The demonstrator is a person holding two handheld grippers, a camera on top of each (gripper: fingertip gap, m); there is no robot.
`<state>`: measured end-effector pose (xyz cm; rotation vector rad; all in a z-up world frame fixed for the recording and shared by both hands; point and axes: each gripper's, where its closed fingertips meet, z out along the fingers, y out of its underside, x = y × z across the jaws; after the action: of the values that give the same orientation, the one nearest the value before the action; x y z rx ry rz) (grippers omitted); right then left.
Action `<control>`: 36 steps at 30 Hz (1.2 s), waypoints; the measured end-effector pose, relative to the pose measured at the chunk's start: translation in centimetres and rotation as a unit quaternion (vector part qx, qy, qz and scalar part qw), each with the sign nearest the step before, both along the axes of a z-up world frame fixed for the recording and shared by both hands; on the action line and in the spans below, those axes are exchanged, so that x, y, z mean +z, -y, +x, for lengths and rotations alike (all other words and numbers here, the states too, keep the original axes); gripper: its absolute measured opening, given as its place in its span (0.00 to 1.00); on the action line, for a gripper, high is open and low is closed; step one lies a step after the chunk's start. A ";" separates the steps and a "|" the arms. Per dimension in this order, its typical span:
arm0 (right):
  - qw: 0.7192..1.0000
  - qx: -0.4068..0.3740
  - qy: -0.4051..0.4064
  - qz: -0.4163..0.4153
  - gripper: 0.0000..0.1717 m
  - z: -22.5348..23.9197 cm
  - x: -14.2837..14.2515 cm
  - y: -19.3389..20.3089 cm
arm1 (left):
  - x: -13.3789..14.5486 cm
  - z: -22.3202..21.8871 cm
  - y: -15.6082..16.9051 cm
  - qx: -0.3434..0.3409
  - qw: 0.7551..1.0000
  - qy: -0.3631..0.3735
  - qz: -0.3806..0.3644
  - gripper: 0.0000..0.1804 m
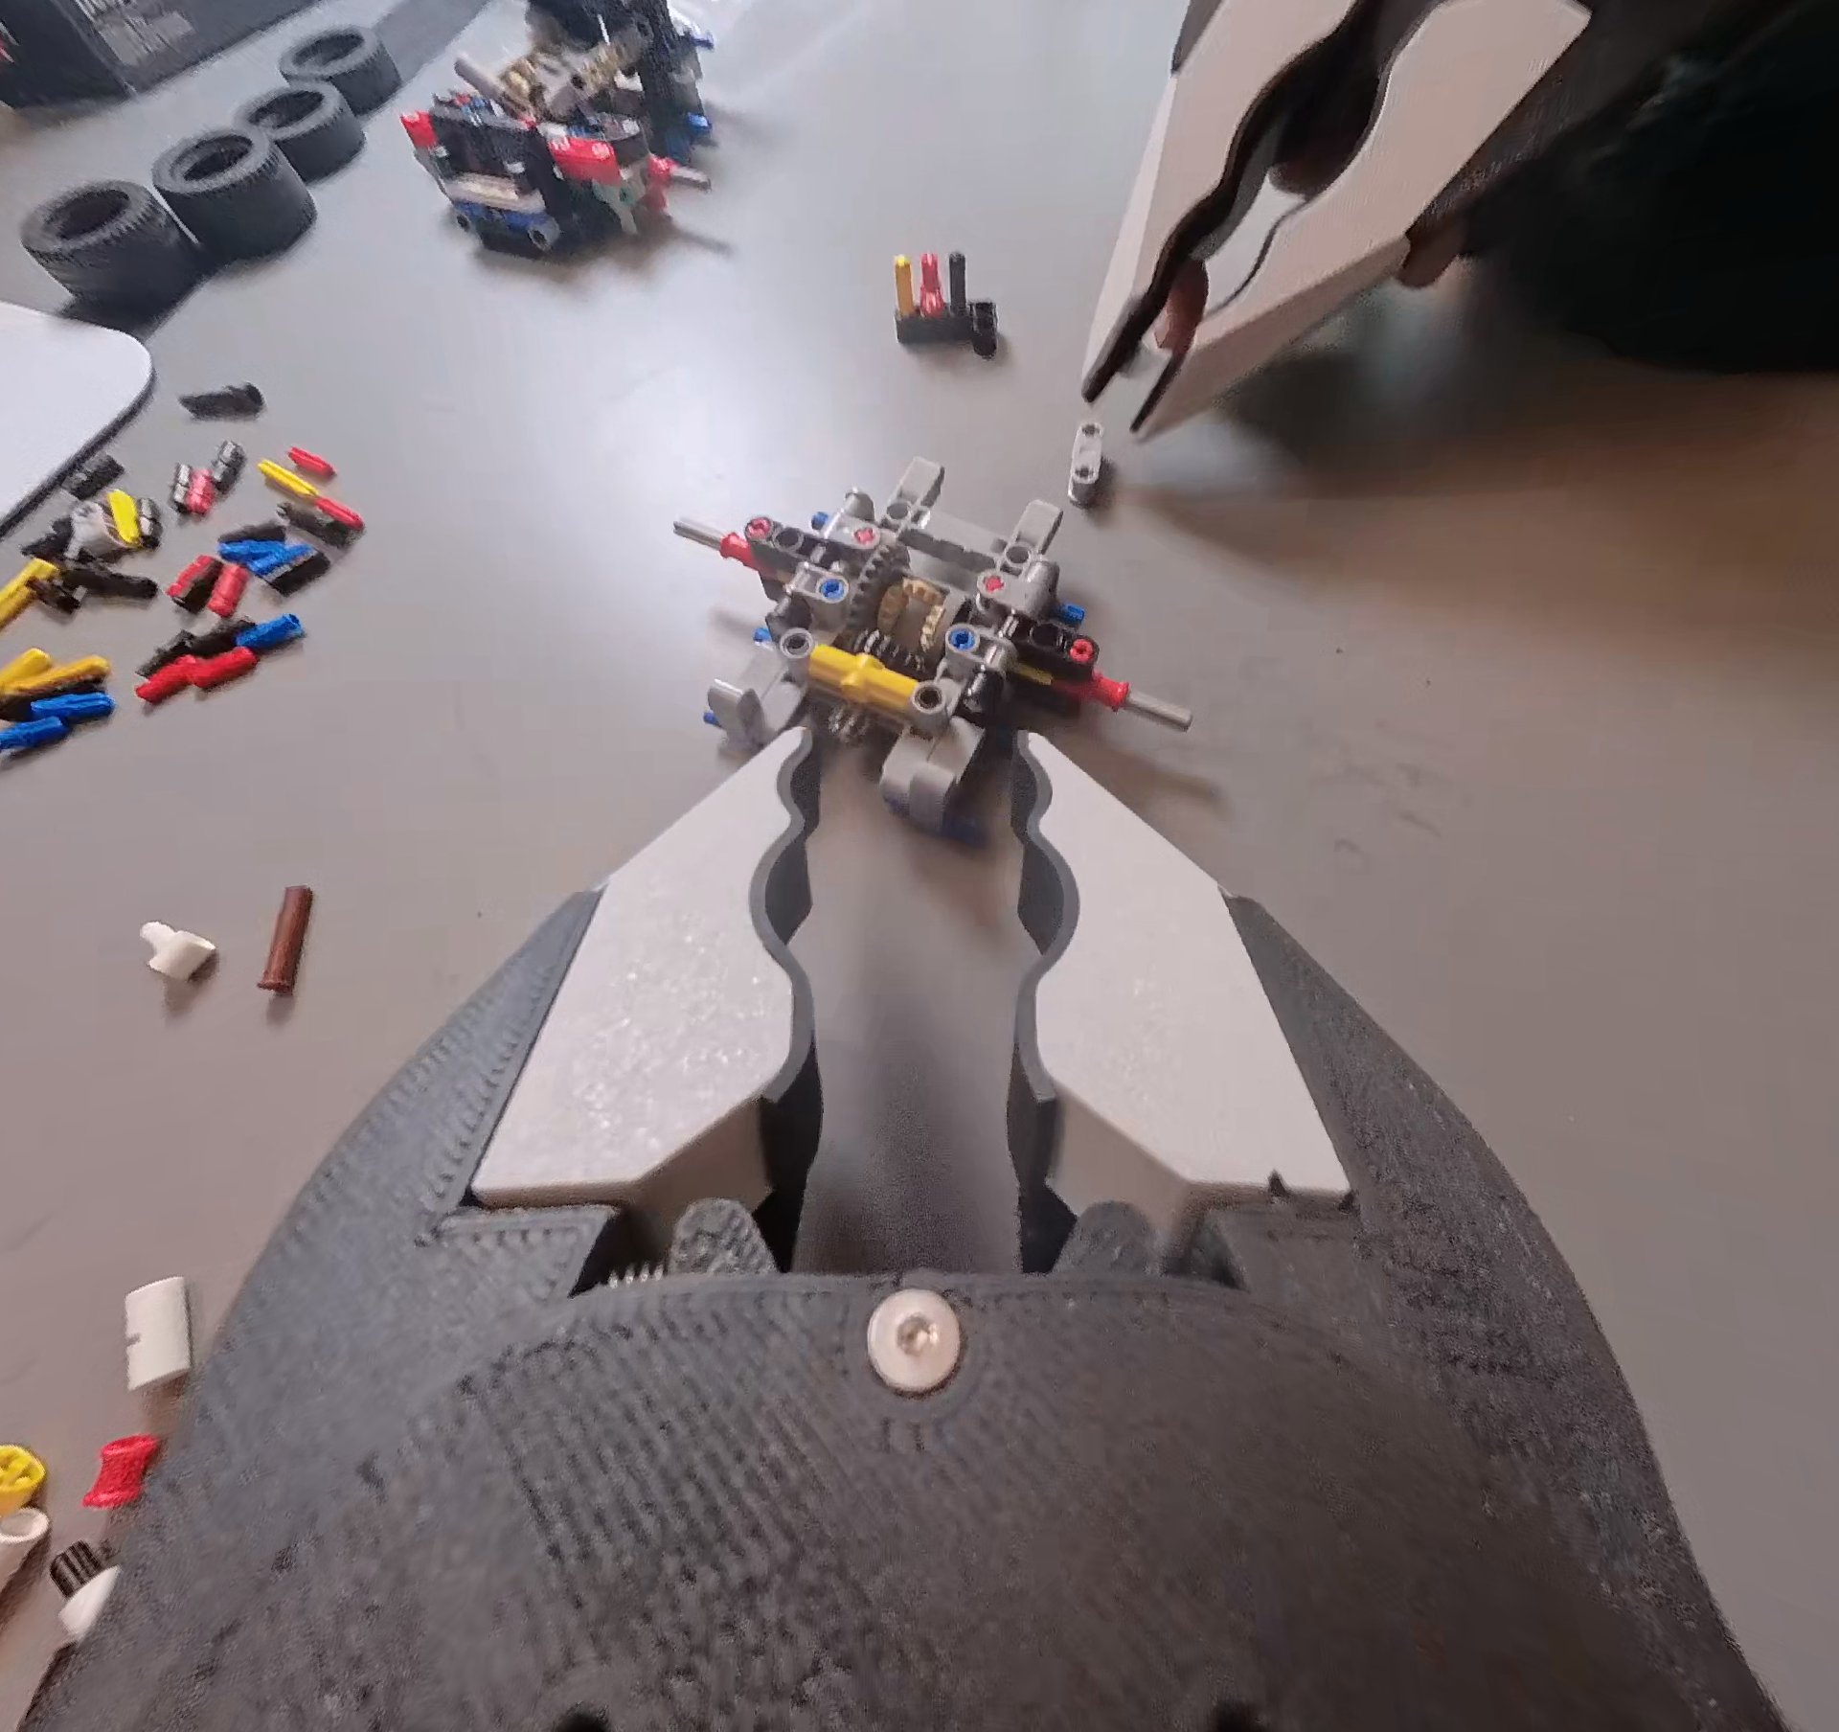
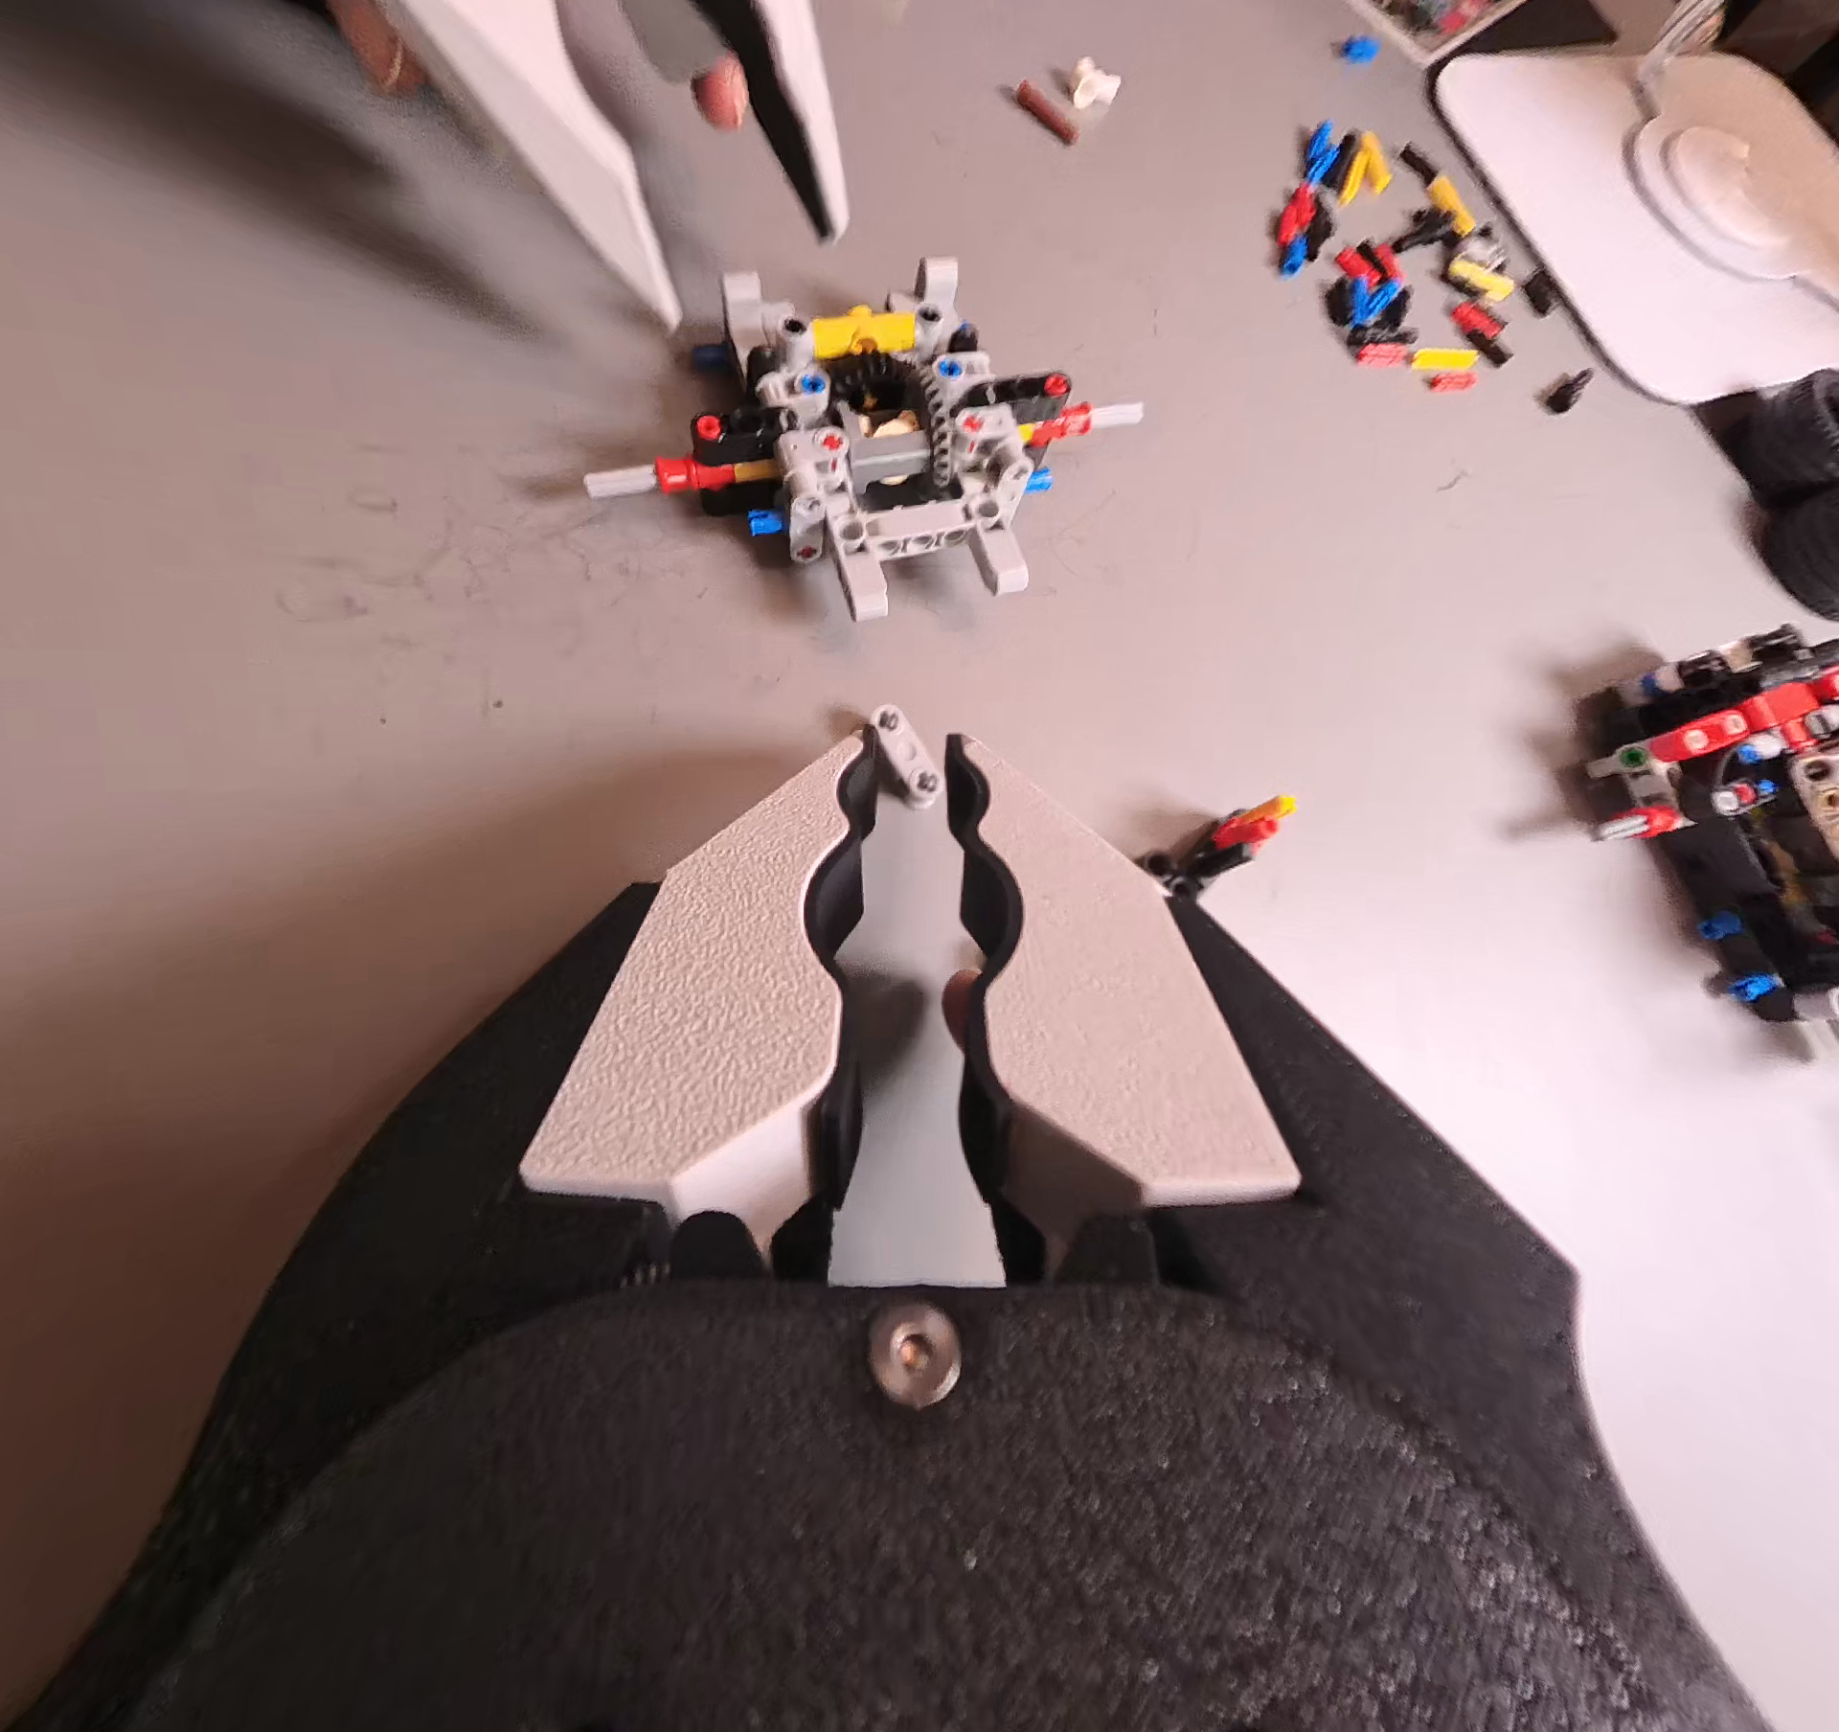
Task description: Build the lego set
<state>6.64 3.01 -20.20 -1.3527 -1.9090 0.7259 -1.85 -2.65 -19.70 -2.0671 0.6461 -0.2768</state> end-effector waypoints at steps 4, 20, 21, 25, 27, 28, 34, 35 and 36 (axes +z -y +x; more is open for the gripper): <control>0.997 -0.021 -0.072 -0.012 0.07 -0.7 2.6 -0.9 | -1.5 0.2 0.5 -0.008 0.999 -0.015 -0.036 0.24; 0.975 -0.155 -0.156 -0.026 0.04 0.3 5.1 -7.4 | -1.9 -3.4 -0.1 0.070 0.994 -0.072 -0.039 0.02; 0.974 -0.159 -0.157 -0.028 0.04 0.4 5.0 -7.6 | -1.9 -3.6 -0.2 0.077 0.994 -0.072 -0.037 0.02; 0.975 -0.147 -0.163 -0.035 0.05 0.1 5.1 -7.0 | -1.6 -4.6 -0.8 0.109 0.992 -0.066 -0.024 0.02; 0.978 -0.114 -0.170 -0.035 0.05 -0.4 5.4 -5.7 | -1.7 -4.9 -1.3 0.118 0.991 -0.061 -0.025 0.02; 0.981 -0.094 -0.166 -0.033 0.06 -0.7 5.3 -4.8 | -1.9 -5.0 -1.6 0.121 0.990 -0.060 -0.027 0.02; 0.994 -0.018 -0.106 0.011 0.15 -2.7 3.0 -0.9 | -1.9 -5.7 -4.7 0.159 0.984 -0.072 -0.025 0.02; 0.995 -0.014 -0.099 0.023 0.16 -2.9 2.7 -0.7 | -1.9 -5.8 -5.3 0.168 0.983 -0.072 -0.023 0.01; 0.995 -0.012 -0.095 0.032 0.17 -3.0 2.5 -0.6 | -1.7 -6.0 -5.9 0.179 0.981 -0.072 -0.019 0.01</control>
<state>3.62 3.56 -17.65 -1.2202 -1.7473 0.7472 -7.85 3.28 -21.41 -2.2087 0.3432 0.0700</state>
